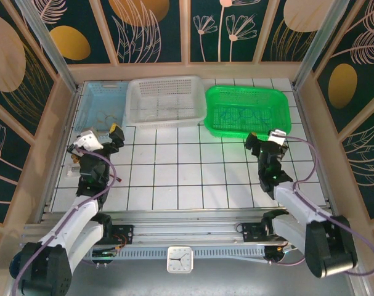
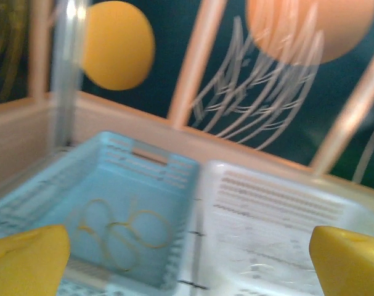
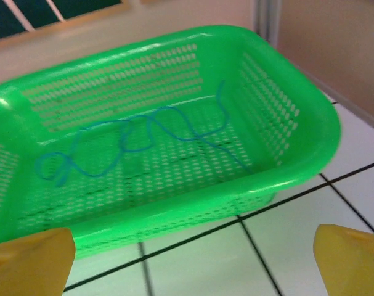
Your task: Untangle the cables
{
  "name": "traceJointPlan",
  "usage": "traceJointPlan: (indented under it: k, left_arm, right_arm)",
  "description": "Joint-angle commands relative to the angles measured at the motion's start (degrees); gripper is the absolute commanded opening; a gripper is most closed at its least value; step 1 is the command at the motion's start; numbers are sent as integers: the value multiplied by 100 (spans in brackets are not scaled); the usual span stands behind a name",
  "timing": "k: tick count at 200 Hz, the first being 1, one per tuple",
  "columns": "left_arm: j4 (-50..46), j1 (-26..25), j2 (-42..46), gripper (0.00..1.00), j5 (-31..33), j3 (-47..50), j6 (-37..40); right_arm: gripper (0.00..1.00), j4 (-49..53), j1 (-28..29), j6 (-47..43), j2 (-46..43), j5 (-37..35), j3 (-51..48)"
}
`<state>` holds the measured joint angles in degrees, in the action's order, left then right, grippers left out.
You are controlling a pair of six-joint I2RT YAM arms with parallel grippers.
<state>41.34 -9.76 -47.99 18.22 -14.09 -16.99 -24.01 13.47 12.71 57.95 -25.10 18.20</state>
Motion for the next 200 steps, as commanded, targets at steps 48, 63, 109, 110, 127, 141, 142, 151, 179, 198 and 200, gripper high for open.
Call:
traceJointPlan:
  k: [48, 63, 109, 110, 127, 141, 142, 151, 179, 198, 200]
  left_arm:
    - [2786, 59, -2486, 99, 1563, 534, 1110]
    - [3729, 123, -2915, 99, 1613, 752, 1267]
    - [4101, 511, -3523, 99, 341, 716, 1251]
    - [4097, 515, -3532, 99, 314, 711, 1269]
    - [4666, 513, -4054, 99, 30, 689, 1419]
    - [3836, 516, -3915, 99, -146, 402, 1460]
    - [3762, 517, -3900, 99, -153, 382, 1461]
    - [3792, 552, -3955, 99, -223, 315, 1442]
    - [3490, 673, -3983, 99, -328, 168, 1308]
    - [3440, 726, -3966, 99, -367, 143, 1254]
    - [3430, 729, -3969, 99, -366, 143, 1256]
  right_arm:
    - [99, -3964, -432, -1337, 2025, 370, -578]
    - [99, -4377, -543, -1536, 2267, 620, -548]
    - [99, -6655, -1514, -1191, 3294, 2528, -1183]
    - [99, -6574, -1523, -1191, 3263, 2576, -1163]
    - [99, -5702, -1642, -1295, 3199, 3316, -761]
    - [99, -5220, -1797, -1192, 3155, 3535, -596]
    - [99, -5251, -1805, -1179, 3158, 3541, -601]
    - [99, -5407, -1816, -1131, 3202, 3518, -622]
    - [99, -5200, -1633, -1164, 3174, 2860, -554]
    - [99, -5184, -1576, -1191, 3173, 2765, -541]
    - [99, -5184, -1576, -1192, 3170, 2765, -540]
